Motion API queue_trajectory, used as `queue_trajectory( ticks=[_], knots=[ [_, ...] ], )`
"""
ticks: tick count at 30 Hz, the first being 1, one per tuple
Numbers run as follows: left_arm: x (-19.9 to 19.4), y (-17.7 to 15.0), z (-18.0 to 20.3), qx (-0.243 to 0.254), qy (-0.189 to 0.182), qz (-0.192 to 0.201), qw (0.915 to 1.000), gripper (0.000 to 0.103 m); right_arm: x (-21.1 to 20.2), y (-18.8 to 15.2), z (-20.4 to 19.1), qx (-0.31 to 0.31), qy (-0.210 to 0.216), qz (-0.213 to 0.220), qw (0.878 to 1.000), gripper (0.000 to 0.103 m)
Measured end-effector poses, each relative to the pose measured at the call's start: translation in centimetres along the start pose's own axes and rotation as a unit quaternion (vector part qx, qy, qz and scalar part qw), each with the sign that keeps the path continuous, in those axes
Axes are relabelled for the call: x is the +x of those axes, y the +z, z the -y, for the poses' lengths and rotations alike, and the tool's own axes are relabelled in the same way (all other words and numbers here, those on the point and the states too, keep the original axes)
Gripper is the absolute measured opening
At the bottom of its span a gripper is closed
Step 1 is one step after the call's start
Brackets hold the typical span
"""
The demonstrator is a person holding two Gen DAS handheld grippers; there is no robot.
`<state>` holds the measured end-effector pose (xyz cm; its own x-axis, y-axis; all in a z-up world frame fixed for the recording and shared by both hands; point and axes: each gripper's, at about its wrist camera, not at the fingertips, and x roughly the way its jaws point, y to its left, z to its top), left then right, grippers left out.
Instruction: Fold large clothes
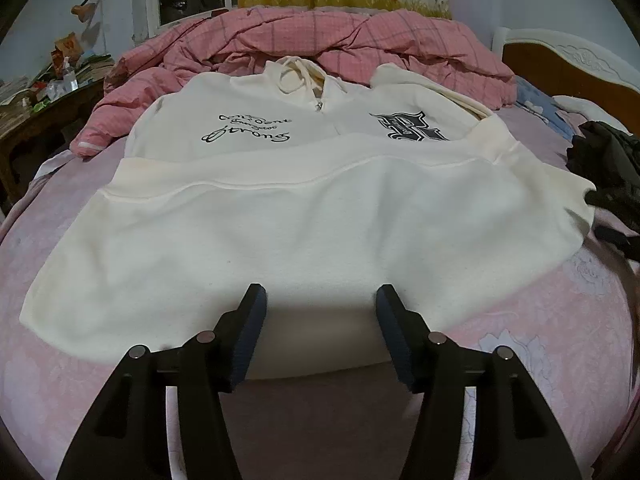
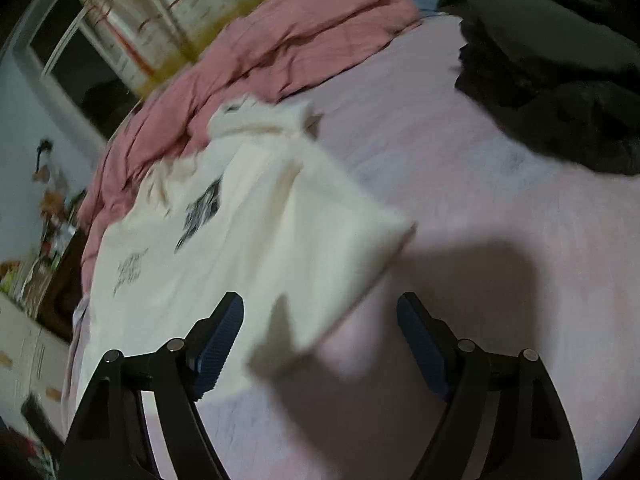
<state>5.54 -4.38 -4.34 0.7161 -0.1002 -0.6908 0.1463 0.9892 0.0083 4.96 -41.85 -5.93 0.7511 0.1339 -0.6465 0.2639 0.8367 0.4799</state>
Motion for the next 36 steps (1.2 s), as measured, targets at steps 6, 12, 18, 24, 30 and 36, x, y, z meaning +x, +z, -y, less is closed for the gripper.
queue_trajectory(
  ticks=[6,12,18,24,30,36],
  knots=[
    [0.0,0.0,-0.2,-0.007,-0.006,0.002,1.0000,0.058,1.0,1.7,0.2,-0.025,-0.025,0.020,0.999,0.008],
    [0.0,0.0,-0.2,-0.010,-0.010,0.005,0.9999,0.060,-6.1,-1.7,-0.9,-0.078,-0.040,0.145,0.986,0.004],
    [0.0,0.0,-0.3,-0.013,-0.011,0.004,0.9998,0.062,-2.3,-1.5,4.2,0.042,-0.007,0.024,0.999,0.004],
    [-6.1,-2.4,-3.4,-0.090,0.044,0.124,0.9873,0.071,-2.7,-2.2,4.5,0.040,0.013,0.007,0.999,0.014],
    [-8.7,-4.3,-9.6,-0.147,0.051,0.098,0.9829,0.081,-5.0,-3.5,3.5,0.025,0.094,-0.032,0.995,0.063],
    [-4.1,-5.9,-15.7,-0.297,-0.077,0.022,0.9514,0.085,-3.9,-4.3,2.3,0.021,0.092,-0.027,0.995,0.063]
  ],
)
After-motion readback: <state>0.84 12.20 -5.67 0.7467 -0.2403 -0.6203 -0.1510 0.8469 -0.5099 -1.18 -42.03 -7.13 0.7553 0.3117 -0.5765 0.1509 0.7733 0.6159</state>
